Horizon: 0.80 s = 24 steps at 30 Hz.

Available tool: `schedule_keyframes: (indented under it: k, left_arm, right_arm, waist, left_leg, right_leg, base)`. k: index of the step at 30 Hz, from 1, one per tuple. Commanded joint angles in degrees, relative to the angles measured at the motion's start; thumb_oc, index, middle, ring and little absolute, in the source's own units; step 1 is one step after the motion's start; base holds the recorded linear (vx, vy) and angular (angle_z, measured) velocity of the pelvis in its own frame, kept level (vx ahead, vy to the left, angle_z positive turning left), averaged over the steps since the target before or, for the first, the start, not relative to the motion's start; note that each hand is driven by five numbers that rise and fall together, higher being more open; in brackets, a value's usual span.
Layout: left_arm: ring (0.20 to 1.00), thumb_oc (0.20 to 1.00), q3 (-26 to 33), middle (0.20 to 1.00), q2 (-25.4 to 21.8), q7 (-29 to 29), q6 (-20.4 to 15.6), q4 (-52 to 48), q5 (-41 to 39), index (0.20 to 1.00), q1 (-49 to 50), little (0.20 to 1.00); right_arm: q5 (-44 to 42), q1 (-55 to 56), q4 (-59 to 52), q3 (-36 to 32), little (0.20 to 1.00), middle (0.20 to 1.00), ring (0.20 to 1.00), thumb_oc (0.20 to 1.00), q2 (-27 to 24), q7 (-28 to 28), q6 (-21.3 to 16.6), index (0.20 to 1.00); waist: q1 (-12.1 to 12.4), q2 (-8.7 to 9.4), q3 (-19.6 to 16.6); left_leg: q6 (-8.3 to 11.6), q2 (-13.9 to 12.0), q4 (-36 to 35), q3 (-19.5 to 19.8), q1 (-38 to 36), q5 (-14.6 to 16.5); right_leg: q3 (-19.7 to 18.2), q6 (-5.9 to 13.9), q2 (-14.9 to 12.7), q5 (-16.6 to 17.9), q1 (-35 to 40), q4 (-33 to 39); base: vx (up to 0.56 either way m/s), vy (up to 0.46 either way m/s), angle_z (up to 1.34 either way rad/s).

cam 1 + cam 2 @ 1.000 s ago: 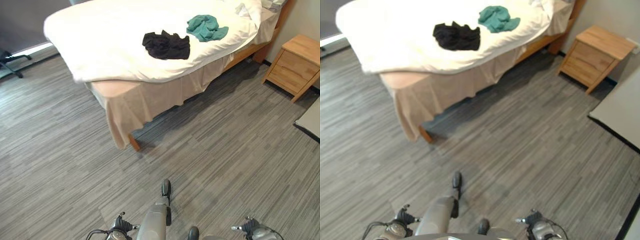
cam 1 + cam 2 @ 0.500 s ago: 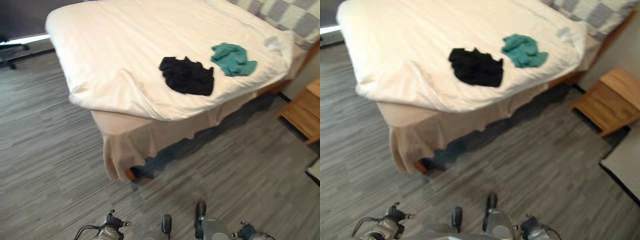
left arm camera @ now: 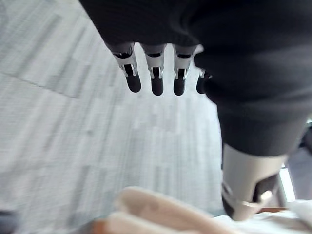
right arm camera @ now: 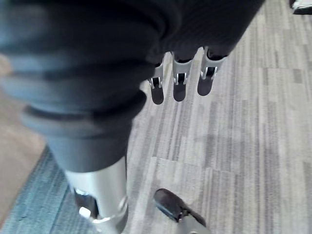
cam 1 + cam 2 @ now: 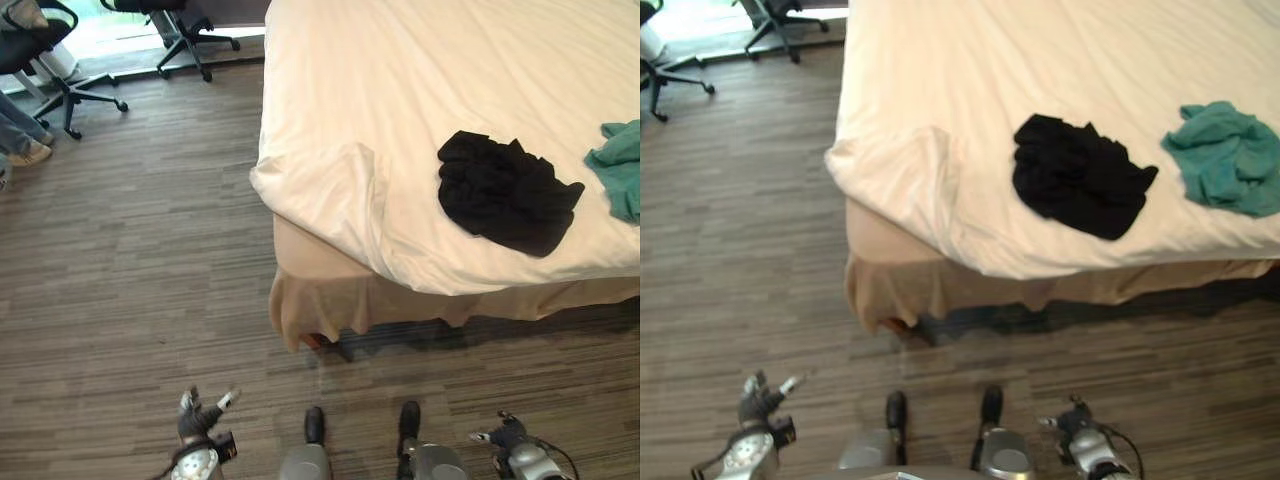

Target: Tidy up the quilt and then pick up the clothes from the bed and put them into the laundry hamper.

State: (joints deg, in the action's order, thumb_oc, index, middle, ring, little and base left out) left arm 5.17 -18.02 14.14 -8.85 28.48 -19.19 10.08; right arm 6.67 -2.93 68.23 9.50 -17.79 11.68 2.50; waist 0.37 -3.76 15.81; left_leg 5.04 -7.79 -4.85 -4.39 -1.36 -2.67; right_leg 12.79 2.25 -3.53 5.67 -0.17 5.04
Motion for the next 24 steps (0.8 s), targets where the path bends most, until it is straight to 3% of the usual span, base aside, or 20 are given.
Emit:
schedule_keyframes:
  k: [1, 4, 8, 9, 10, 11, 16, 20, 21, 24]
  left_arm:
    - [1.0, 1.0, 4.4, 1.0, -6.8, 2.8, -5.7, -6.3, 2.3, 1.0, -5.0, 1.0]
    - [1.0, 1.0, 3.4, 1.0, -12.4, 3.6, -5.9, -16.1, 12.5, 1.0, -10.4, 1.0]
    - [1.0, 1.0, -0.4, 1.0, -13.8, 5.2, -6.5, -18.2, 14.7, 1.0, -18.8, 1.0]
    - [1.0, 1.0, -4.1, 1.0, -15.4, 6.3, -4.4, -18.9, 19.8, 1.0, -24.7, 1.0]
    - [1.0, 1.0, -4.3, 1.0, -15.4, 6.4, -4.4, -18.8, 19.9, 1.0, -25.0, 1.0]
    - [1.0, 1.0, -8.0, 1.0, -16.7, 7.4, -2.3, -17.4, 25.4, 1.0, -30.7, 1.0]
    - [1.0, 1.0, -16.2, 1.0, -19.0, 9.6, 1.1, -8.7, 30.9, 1.0, -44.1, 1.0]
    - [1.0, 1.0, -22.6, 1.0, -24.3, 10.1, 4.8, -2.7, 39.4, 1.0, -52.6, 1.0]
    - [1.0, 1.0, -26.5, 1.0, -27.4, 10.1, 7.4, 0.6, 45.2, 1.0, -57.6, 1.0]
    - [1.0, 1.0, -35.7, 1.0, -32.3, 9.5, 11.0, 7.9, 53.3, 1.0, -67.6, 1.0]
  right_arm:
    - [0.0, 2.0, 3.2, 1.3, 1.0, 1.0, 1.0, 1.0, 2.5, -0.1, -0.1, 1.0]
    - [-0.1, 0.8, 3.2, 2.6, 1.0, 1.0, 1.0, 1.0, 1.8, -1.8, -0.5, 1.0]
    - [-2.4, -1.4, 3.8, 3.0, 1.0, 1.0, 1.0, 1.0, 1.7, -2.2, -0.5, 1.0]
    - [-4.0, -2.3, 3.6, 3.3, 1.0, 1.0, 1.0, 1.0, 1.6, -2.1, -0.7, 1.0]
    - [-4.0, -2.4, 3.6, 3.1, 1.0, 1.0, 1.0, 1.0, 1.6, -2.0, -0.7, 1.0]
    - [-4.7, -3.3, 3.8, 3.6, 1.0, 1.0, 1.0, 1.0, 1.5, -1.8, -0.7, 1.0]
    - [-5.7, -5.1, 4.2, 4.6, 1.0, 1.0, 1.0, 1.0, 0.8, -1.3, -0.6, 1.0]
    - [-6.6, -6.0, 3.9, 4.6, 1.0, 1.0, 1.0, 1.0, 0.1, -0.6, -1.2, 1.0]
    - [-7.2, -6.5, 3.7, 5.0, 1.0, 1.0, 1.0, 1.0, -0.6, -0.2, -1.6, 1.0]
    - [-8.5, -7.8, 3.4, 5.3, 1.0, 1.0, 1.0, 1.0, -1.9, 0.4, -2.5, 1.0]
  waist:
    - [0.0, 4.91, -2.3]
    - [-0.8, 4.35, -0.4]
    - [-2.0, 4.33, 0.8]
    - [-3.5, 4.33, 1.5]
    - [-3.3, 4.34, 1.5]
    - [-4.3, 4.37, 2.1]
    - [-6.3, 4.41, 3.1]
    - [-7.3, 4.25, 3.9]
    - [-7.9, 3.86, 4.5]
    - [-8.5, 3.7, 6.3]
  left_leg:
    - [-0.76, 2.5, 2.7, 0.9, -1.3, 7.7]
    - [-0.42, 2.2, 2.0, 0.3, -1.0, 7.6]
    - [-0.31, 2.2, 1.7, -0.7, 0.5, 7.1]
    - [-0.26, 2.0, 1.8, -1.8, 1.8, 6.9]
    - [-0.26, 2.0, 1.9, -1.9, 1.9, 6.9]
    - [-0.15, 1.8, 1.9, -2.5, 2.9, 6.7]
    - [0.0, 1.9, 2.1, -3.2, 4.8, 6.1]
    - [0.12, 1.8, 2.0, -3.9, 6.0, 5.6]
    - [0.21, 1.7, 2.0, -4.3, 6.8, 5.4]
    - [0.28, 1.4, 3.0, -4.5, 8.9, 5.3]
  right_leg:
    - [2.0, 6.02, -6.1, -7.1, -0.2, -0.5]
    - [1.4, 6.2, -5.9, -7.3, -2.3, -1.6]
    - [0.4, 6.36, -5.8, -6.7, -5.7, -2.7]
    - [-0.5, 6.55, -5.8, -5.9, -8.1, -3.0]
    - [-0.6, 6.55, -5.8, -5.9, -8.3, -3.0]
    - [-1.1, 6.62, -5.7, -5.4, -9.5, -3.1]
    - [-2.0, 6.91, -5.7, -4.3, -11.8, -3.0]
    - [-2.8, 7.35, -5.7, -3.3, -13.4, -2.4]
    - [-3.2, 7.5, -5.8, -2.9, -14.4, -2.3]
    - [-3.6, 7.61, -6.2, -2.9, -16.8, -3.3]
  base:
    - [0.0, 0.0, 0.0]
    - [-0.05, 0.029, -0.1]
    - [-0.08, 0.033, -0.16]
    - [-0.06, 0.032, -0.3]
    - [-0.08, 0.045, -0.48]
    - [-0.02, 0.013, -0.39]
    - [-0.01, 0.0, -0.19]
    - [-0.02, -0.002, -0.19]
    - [-0.04, -0.008, -0.19]
    - [-0.07, -0.01, -0.16]
